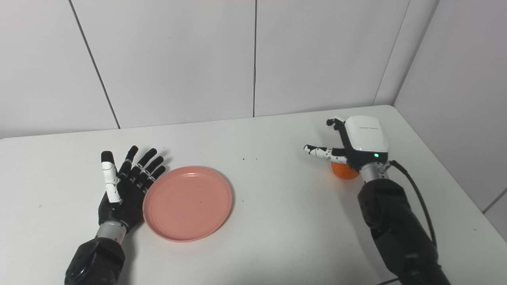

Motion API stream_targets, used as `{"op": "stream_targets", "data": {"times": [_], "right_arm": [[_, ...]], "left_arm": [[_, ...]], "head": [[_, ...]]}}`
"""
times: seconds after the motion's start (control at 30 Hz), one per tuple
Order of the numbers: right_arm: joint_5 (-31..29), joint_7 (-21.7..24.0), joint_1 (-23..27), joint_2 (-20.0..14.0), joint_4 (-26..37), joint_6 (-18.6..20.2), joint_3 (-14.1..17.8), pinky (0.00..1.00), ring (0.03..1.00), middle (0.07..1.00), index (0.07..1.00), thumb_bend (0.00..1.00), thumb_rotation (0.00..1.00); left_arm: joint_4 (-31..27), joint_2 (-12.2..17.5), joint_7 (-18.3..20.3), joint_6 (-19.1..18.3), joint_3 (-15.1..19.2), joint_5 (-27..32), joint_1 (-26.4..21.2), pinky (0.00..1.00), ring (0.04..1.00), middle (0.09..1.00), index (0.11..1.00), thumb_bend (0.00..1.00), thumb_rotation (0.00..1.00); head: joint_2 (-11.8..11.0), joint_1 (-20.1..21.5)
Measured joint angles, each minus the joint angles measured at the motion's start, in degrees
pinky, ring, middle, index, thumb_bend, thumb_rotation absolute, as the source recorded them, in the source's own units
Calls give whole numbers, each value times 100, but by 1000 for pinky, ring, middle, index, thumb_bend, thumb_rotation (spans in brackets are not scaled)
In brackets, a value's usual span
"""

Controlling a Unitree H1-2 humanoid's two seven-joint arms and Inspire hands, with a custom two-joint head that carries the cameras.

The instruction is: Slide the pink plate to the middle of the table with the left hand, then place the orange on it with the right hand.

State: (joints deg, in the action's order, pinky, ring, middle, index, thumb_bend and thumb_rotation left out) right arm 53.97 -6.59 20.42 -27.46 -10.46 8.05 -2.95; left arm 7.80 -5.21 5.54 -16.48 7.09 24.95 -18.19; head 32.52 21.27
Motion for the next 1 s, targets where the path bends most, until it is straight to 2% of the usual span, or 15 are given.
{"op": "stream_targets", "data": {"times": [0.07,0.23,0.43,0.67,1.0], "right_arm": [[-34,70,-55,-43,8,26,0,563,626,660,676,845,880],[-59,183,-244,-51,35,240,-18,581,632,668,685,841,877],[-64,222,-326,-74,58,260,-79,660,666,684,685,839,881],[-104,251,-343,-130,16,325,-81,663,675,698,701,835,891],[-70,18,-169,-282,-641,408,-325,648,651,683,690,827,846]], "left_arm": [[0,-1,0,0,4,2,0,840,802,823,985,919,866],[1,1,0,0,10,3,0,836,804,821,983,933,862],[-2,1,0,-4,8,3,0,838,807,828,984,934,860],[-11,11,0,-36,-8,3,-6,846,806,824,995,927,867],[-44,21,-20,-95,-11,-3,-4,843,812,832,994,912,877]], "head": [[9,0],[9,9],[26,18],[79,0],[114,-79]]}}
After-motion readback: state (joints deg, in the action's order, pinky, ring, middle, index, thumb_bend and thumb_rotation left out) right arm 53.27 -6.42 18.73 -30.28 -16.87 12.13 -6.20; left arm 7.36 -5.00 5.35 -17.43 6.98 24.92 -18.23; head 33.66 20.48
